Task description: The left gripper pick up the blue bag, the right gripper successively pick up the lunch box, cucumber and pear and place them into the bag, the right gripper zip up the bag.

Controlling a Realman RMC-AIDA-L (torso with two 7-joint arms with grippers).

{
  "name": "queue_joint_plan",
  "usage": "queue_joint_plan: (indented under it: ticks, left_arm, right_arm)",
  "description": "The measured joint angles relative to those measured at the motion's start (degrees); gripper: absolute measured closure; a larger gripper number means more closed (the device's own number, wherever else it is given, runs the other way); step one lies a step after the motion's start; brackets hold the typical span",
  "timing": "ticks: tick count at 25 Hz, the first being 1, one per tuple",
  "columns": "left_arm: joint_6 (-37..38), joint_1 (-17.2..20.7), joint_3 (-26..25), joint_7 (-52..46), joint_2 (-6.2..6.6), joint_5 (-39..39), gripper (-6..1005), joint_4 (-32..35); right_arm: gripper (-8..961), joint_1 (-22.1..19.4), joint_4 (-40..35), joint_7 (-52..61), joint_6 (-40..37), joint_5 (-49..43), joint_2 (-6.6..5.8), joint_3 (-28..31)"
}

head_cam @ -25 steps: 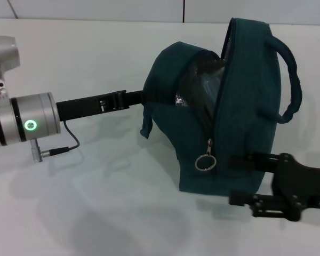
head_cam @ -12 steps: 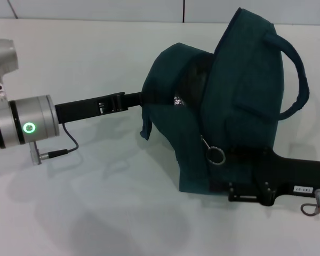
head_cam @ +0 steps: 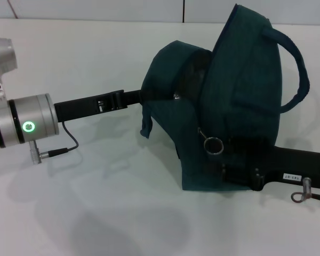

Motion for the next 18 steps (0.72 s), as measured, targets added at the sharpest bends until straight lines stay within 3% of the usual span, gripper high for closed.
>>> queue_joint_plan:
  ticks: [4,9,18]
  left_arm:
    - [0.00,0.00,0.00,0.00,0.00,-0.02,943,0.00]
    - [-0.07,0.00,0.00,0.18,0.00,-0.13,943,0.00]
    - [-0.10,0.00,0.00,0.53,0.00,-0.13,943,0.00]
  right_arm:
    - [275,-0.02,-0.03,-0.07,1.49,0.54,0.05,0.24]
    - [516,-0.50,0.12,-0.40,2.26,1.85,0.04,0.22]
    - [864,-1.56,0.08,-0.60,2.11,3.09,0.01,0.31]
